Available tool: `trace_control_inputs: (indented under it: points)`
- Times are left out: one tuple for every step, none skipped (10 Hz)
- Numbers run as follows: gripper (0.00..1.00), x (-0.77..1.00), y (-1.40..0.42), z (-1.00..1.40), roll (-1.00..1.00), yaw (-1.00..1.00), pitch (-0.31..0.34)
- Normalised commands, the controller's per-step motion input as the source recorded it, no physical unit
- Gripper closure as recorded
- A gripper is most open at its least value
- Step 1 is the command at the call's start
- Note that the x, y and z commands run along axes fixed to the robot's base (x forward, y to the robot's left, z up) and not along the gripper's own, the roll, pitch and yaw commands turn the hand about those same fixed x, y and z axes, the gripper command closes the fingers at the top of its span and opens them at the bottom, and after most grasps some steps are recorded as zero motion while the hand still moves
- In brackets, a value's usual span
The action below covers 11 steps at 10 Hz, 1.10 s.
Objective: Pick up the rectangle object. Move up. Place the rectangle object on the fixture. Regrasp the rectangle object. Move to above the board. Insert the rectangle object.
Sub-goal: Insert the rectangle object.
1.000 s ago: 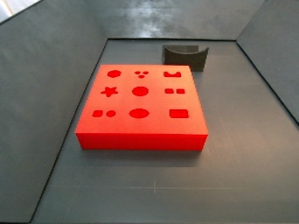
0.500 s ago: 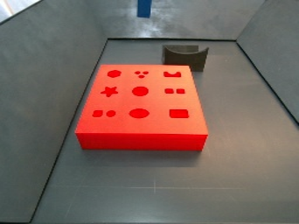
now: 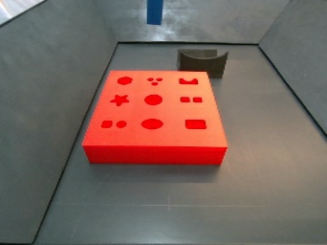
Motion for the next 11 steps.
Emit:
trace_control_inputs:
  points:
    - [1.00,0.00,0.11,-0.14,-0.18,0.00,-0.066]
    - [1.00,0.00,0.00,0.00,-0.01,0.00,0.000]
    - [1.00,0.00,0.01,0.00,0.00,0.00,-0.003]
    - [1.00,-0.15,-0.05,-0.09,0.00,-0.25,-0.114]
    - [1.00,0.00,-0.03,-0.13,0.00,-1.00,-0.021]
    - [1.00,0.00,0.00,-0.14,0.00,-1.00,-0.013]
    - [1.00,0.00,0.00,-0.15,0.00,-1.00,-0.017]
    - [1.00,0.00,0.00,-0.15,0.00,-1.00,-0.020]
    - [1.00,0.00,0.00,-0.15,0.00,-1.00,-0.026]
    - [1.00,0.00,-0.03,-0.29,-0.05,-1.00,-0.104]
    - [1.00,-0.01,-0.13,-0.40,-0.06,-0.96,-0.219]
